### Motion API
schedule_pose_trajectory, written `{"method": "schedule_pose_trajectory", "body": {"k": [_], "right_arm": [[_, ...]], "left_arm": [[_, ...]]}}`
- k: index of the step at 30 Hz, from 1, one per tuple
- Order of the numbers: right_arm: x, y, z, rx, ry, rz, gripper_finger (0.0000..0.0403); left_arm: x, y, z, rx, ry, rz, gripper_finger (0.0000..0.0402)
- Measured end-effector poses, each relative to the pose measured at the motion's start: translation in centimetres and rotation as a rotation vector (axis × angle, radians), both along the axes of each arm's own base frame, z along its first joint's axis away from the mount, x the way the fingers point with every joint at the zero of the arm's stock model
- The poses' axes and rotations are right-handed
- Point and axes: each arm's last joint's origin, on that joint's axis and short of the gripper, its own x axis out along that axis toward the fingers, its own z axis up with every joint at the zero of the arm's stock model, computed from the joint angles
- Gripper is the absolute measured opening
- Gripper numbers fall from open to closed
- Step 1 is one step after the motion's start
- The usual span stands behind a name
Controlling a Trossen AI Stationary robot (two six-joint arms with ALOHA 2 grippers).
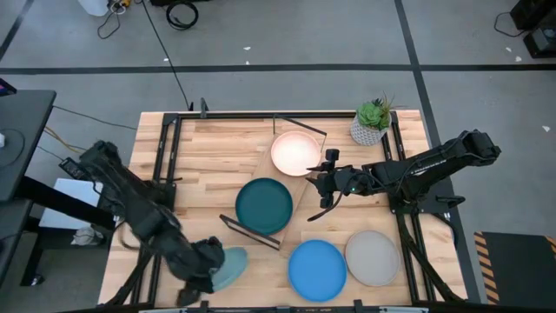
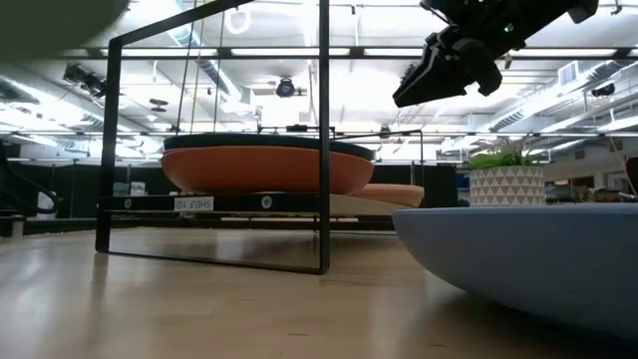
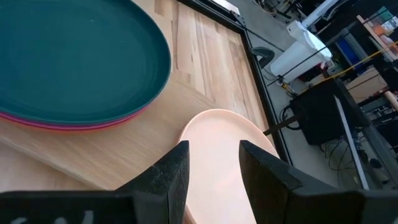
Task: Place and stack plates onto a shelf
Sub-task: Stack the light blue plate on top of the white plate on the shelf
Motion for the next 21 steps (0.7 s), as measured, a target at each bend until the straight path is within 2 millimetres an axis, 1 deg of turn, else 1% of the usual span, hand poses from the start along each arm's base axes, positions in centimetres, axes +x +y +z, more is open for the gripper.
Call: {"method": "schedule_pose_trajectory", "body": {"k": [2,4,5,7,9,12,15,17,19,21], "right_arm": [[0.0,0.0,0.0,-0.001,0.005,-0.001,0.0146],[0.0,0.0,0.0,-0.001,0.004,-0.002,0.0146],[0.0,0.0,0.0,0.000,0.004,-0.002,0.0146],[0.0,0.0,-0.1,0.013,-0.001,-0.010,0.0146],[-0.1,0.0,-0.2,0.045,-0.004,-0.028,0.0146],[-0.5,0.3,-0.6,0.099,0.027,-0.049,0.0146],[-1.0,0.7,-1.2,0.138,0.065,-0.084,0.0146],[-1.3,1.0,-1.4,0.153,0.076,-0.119,0.0146],[-1.7,1.3,-1.6,0.151,0.089,-0.148,0.0146],[-2.0,1.6,-1.8,0.136,0.097,-0.167,0.0146]], "left_arm": [[-0.5,0.7,3.5,-0.018,-0.174,-0.034,0.0017],[-1.2,1.6,6.7,0.009,-0.361,-0.051,0.0018],[-1.6,2.2,8.0,0.058,-0.460,-0.063,0.0018],[-2.2,3.4,10.1,0.223,-0.657,-0.057,0.0018],[-2.3,4.7,11.3,0.435,-0.779,0.030,0.0018],[-1.8,6.6,11.6,0.752,-0.819,0.186,0.0018],[-0.6,8.8,11.2,1.047,-0.750,0.377,0.0018],[0.4,10.2,10.1,1.194,-0.676,0.462,0.0018],[1.9,11.9,8.6,1.285,-0.595,0.459,0.0018],[3.5,13.7,6.7,1.299,-0.519,0.380,0.0018]]}}
